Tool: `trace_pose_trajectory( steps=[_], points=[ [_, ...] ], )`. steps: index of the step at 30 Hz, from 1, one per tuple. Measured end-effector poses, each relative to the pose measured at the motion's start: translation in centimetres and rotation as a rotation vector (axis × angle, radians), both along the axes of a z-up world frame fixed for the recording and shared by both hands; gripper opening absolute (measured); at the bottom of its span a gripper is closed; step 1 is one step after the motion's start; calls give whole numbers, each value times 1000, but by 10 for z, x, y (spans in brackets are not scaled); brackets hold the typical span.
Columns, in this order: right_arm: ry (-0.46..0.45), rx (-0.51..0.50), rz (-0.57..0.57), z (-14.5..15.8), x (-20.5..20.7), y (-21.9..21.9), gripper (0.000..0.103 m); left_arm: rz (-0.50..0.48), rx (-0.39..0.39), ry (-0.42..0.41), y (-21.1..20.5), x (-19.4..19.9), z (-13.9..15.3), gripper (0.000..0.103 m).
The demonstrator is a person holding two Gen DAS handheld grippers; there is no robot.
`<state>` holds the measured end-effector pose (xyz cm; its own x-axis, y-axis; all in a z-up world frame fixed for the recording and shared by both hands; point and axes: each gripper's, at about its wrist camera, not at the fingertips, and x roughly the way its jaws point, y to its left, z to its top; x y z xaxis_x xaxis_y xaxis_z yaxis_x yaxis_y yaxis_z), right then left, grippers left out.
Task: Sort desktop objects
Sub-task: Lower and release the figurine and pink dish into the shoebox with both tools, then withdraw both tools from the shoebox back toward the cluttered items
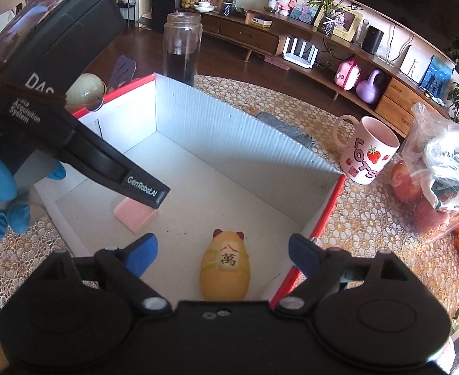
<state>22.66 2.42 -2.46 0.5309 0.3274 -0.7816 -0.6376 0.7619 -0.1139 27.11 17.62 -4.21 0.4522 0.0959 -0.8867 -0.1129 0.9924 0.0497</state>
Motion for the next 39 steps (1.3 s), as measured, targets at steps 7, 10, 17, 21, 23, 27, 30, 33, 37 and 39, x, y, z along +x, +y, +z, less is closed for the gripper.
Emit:
trace_pose_trajectory(
  steps=[7, 10, 17, 21, 23, 27, 30, 33, 37, 39],
  points=[
    [-16, 42, -3, 22, -18, -20, 91, -2, 2, -42, -10, -17, 20, 59],
    [-22, 60, -10, 31, -26, -29, 91, -5, 10, -56, -16, -24, 26, 64],
    [-35, 99, -28, 49, -42, -52, 91, -10, 21, -89, -27, -44, 41, 64],
    [-34, 125, -38, 59, -51, -67, 91, -8, 20, -100, -33, -57, 47, 64],
    [-39, 138, -40, 64, -57, -74, 91, -7, 19, -108, -36, -63, 50, 64],
    [-44, 157, -46, 70, -67, -89, 91, -16, 17, -126, -44, -76, 55, 64],
    [-43, 173, -62, 73, -74, -102, 91, -35, 31, -143, -54, -85, 60, 64],
    [-38, 194, -85, 75, -81, -117, 91, -50, 26, -160, -63, -95, 63, 64],
    [-43, 209, -103, 75, -90, -134, 91, -81, 14, -178, -76, -107, 69, 64],
    [-48, 211, -113, 74, -95, -143, 91, -96, 12, -191, -84, -114, 72, 64]
  ],
)
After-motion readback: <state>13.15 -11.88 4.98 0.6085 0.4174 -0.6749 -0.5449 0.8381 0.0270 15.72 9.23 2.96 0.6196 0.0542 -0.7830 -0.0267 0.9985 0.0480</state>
